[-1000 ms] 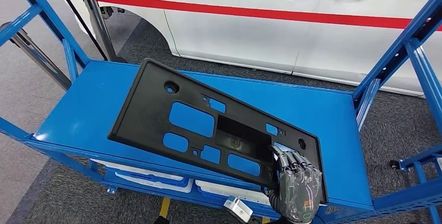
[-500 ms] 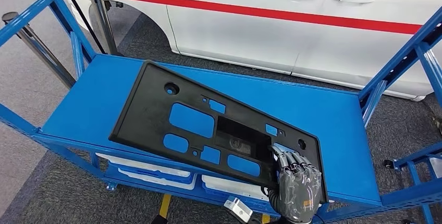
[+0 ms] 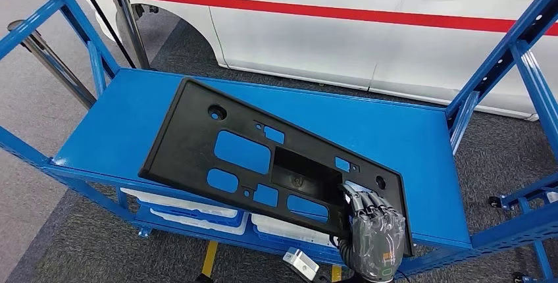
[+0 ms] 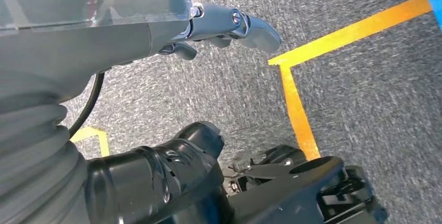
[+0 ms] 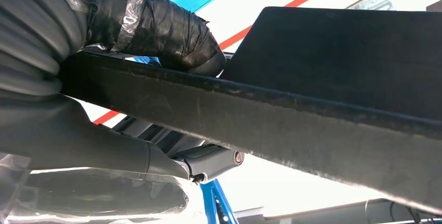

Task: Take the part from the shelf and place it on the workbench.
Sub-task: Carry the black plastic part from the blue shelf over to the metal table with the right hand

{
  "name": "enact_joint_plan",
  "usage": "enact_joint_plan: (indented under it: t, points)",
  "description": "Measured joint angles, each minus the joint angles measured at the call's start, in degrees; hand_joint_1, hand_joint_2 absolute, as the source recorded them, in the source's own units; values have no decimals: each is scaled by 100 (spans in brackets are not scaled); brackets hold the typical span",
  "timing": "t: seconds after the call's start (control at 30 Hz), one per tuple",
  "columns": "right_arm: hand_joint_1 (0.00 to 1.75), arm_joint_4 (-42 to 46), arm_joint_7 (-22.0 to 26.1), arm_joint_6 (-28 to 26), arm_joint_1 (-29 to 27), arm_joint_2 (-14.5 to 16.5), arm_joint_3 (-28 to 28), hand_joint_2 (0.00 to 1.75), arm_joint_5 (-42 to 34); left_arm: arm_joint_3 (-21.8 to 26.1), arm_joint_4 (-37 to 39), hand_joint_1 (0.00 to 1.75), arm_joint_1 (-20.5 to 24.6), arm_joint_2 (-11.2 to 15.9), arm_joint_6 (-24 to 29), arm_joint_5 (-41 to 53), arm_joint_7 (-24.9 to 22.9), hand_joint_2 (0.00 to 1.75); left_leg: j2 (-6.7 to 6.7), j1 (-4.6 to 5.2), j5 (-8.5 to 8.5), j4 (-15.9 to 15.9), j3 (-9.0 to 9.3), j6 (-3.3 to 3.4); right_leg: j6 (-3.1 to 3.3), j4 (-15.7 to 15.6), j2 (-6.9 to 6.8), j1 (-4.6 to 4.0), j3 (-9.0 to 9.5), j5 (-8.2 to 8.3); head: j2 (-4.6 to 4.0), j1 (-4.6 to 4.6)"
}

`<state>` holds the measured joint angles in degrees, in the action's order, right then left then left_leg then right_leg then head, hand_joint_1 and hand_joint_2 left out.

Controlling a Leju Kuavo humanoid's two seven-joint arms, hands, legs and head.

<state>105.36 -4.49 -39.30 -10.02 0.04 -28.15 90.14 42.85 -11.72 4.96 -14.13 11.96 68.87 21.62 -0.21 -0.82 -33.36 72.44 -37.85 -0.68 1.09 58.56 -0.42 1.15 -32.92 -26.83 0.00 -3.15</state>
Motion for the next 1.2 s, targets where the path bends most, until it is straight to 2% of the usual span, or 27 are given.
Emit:
enact_joint_plan:
  t: [0.07, 0.1, 0.13, 0.27, 0.3, 0.33, 0.4, 0.43, 0.47, 0.5, 0.53, 0.6, 0.63, 0.7, 0.77, 0.8, 0.83, 0.9, 0.93, 0.97, 1.0, 1.03, 1.1, 1.13, 1.2]
  points:
    - [175, -1, -3, 0, 0, 1, 0, 175, 0, 1, 0, 0, 3, 2, -1, 0, 0, 175, -2, -23, 309, -742, 430, -11, -31, 49, 5, 13, -33, 0, 0, 1]
    - [175, -1, -6, 0, 1, 1, 0, 175, 0, 0, 0, 0, 7, 2, -2, 0, 0, 175, -8, -21, 405, -1071, 603, 3, -62, 75, 11, 8, -50, 2, 0, -1]
    - [175, -1, -8, 0, 2, 1, 0, 175, 0, 0, 0, 0, 9, 1, -3, 1, 0, 175, -15, -14, 447, -1278, 701, 24, -101, 88, 16, 0, -67, 11, 0, -3]
    - [175, -1, -10, 0, 1, 0, 0, 175, 0, 1, 0, 0, -2, 0, -4, 4, 0, 175, -15, 10, 531, -1402, 682, 185, -257, 86, 30, 1, -116, 48, 0, -7]
    - [175, 0, -11, 0, 2, -1, 0, 175, 0, 1, 0, 0, 2, 0, -4, 4, 0, 175, -9, 3, 567, -1424, 667, 230, -280, 183, 33, 10, -159, -44, 0, -8]
    - [175, 0, -13, 0, 4, -1, 0, 175, 0, 1, 0, 0, 8, 0, -4, 4, 0, 175, -2, -3, 601, -1442, 647, 272, -293, 384, 34, 13, -241, -206, 0, -8]
    - [175, -1, -14, 0, 5, -3, 0, 175, 0, 1, 0, 0, 14, 0, -4, 6, 0, 175, 10, 13, 643, -1439, 595, 320, -306, 1030, 35, 10, -486, -622, 0, -9]
    - [175, -2, -14, 0, 4, -4, 0, 175, 0, 1, 0, 0, 13, 0, -4, 8, 0, 175, 14, 26, 657, -1432, 567, 334, -304, 1314, 35, 9, -584, -754, 0, -8]
    - [175, -3, -14, 0, 3, -5, 0, 175, 0, 1, 0, 0, 9, 0, -4, 11, 0, 175, 17, 40, 668, -1423, 541, 342, -295, 1454, 35, 8, -610, -788, 0, -8]
    - [175, -4, -15, 0, 3, -5, 0, 175, 0, 1, 0, 0, 7, 0, -4, 14, 0, 175, 16, 53, 678, -1414, 521, 344, -276, 1385, 35, 5, -532, -710, 0, -8]
    - [175, -4, -17, 0, 4, -6, 0, 175, 0, 1, 0, 0, 5, 0, -4, 17, 0, 175, 13, 65, 685, -1406, 510, 342, -247, 1128, 35, -4, -362, -559, 0, -8]
    - [175, -3, -23, 0, 10, -6, 0, 175, 0, 0, 0, 0, 6, -6, -5, 23, 0, 175, 9, 91, 696, -1387, 496, 324, -163, 408, 32, -40, 44, -290, 0, -8]
    - [175, -2, -25, 0, 13, -6, 0, 175, 0, -1, 0, 0, 9, -9, -7, 27, 0, 175, 9, 100, 707, -1379, 484, 303, -132, 168, 32, -63, 164, -226, 0, -8]
    - [175, -1, -30, 0, 15, -6, 1, 175, 0, -1, 0, 0, 16, -15, -12, 35, 0, 175, 13, 106, 739, -1373, 458, 243, -96, 25, 36, -94, 204, -197, 0, -7]
    - [175, -1, -38, 0, 13, -6, 2, 175, 0, -1, 0, 0, 18, -20, -14, 37, 0, 175, 12, 104, 736, -1365, 437, 178, -54, -21, 35, -70, 185, -137, 0, -6]
    - [175, -1, -42, 0, 14, -6, 2, 175, 0, -1, 0, 0, 17, -22, -13, 37, 0, 175, 11, 101, 649, -1277, 397, 147, -25, -54, 26, -50, 176, -99, 0, 0]
    - [175, -1, -43, 0, 16, -5, 1, 175, 0, 0, 0, 0, 17, -22, -11, 37, 0, 175, 9, 95, 492, -1086, 317, 117, 1, -85, 15, -29, 161, -62, 0, 5]
    - [175, -1, -43, 0, 16, -5, 0, 175, 0, 1, 0, 0, 13, -21, -9, 37, 0, 175, 8, 59, 62, -416, 56, 64, 30, -85, -6, -28, 107, -18, 0, 15]
    - [175, -1, -43, 0, 15, -6, 0, 175, 0, 1, 0, 0, 9, -21, -9, 37, 0, 175, 8, 44, -94, -81, -62, 40, 31, -71, -12, -31, 73, -5, 0, 15]
    - [175, -1, -43, 0, 14, -6, 0, 175, 0, 1, 0, 0, 5, -21, -9, 37, 0, 175, 9, 32, -155, 113, -112, 22, 29, -50, -17, -32, 37, 6, 0, 15]
    - [175, -1, -43, 0, 14, -6, 0, 175, 0, 1, 0, 0, 3, -21, -9, 37, 0, 175, 9, 22, -105, 96, -56, 11, 25, -22, -19, -31, 2, 14, 0, 15]
    - [175, -1, -45, 0, 14, -6, 0, 175, 0, 1, 0, 0, 3, -20, -8, 37, 0, 175, 9, 14, 36, -144, 108, 6, 21, 9, -19, -29, -27, 18, 0, 16]
    - [175, -1, -49, 0, 15, -6, 0, 175, 0, 1, 0, 0, 14, -20, -7, 38, -1, 175, 7, 9, 321, -917, 554, 21, -7, 72, -17, -34, -75, 20, 0, 15]
    - [175, -1, -53, 0, 17, -6, 0, 175, 0, 1, 0, 0, 22, -20, -6, 39, -1, 175, 3, 17, 394, -1195, 694, 44, -34, 94, -14, -41, -97, 28, 0, 14]
    - [175, -1, -60, 0, 21, -6, 0, 175, 0, 1, 0, 0, 27, -21, -4, 41, -4, 175, -5, 44, 418, -1365, 746, 102, -110, 104, -11, -54, -129, 63, 0, 13]
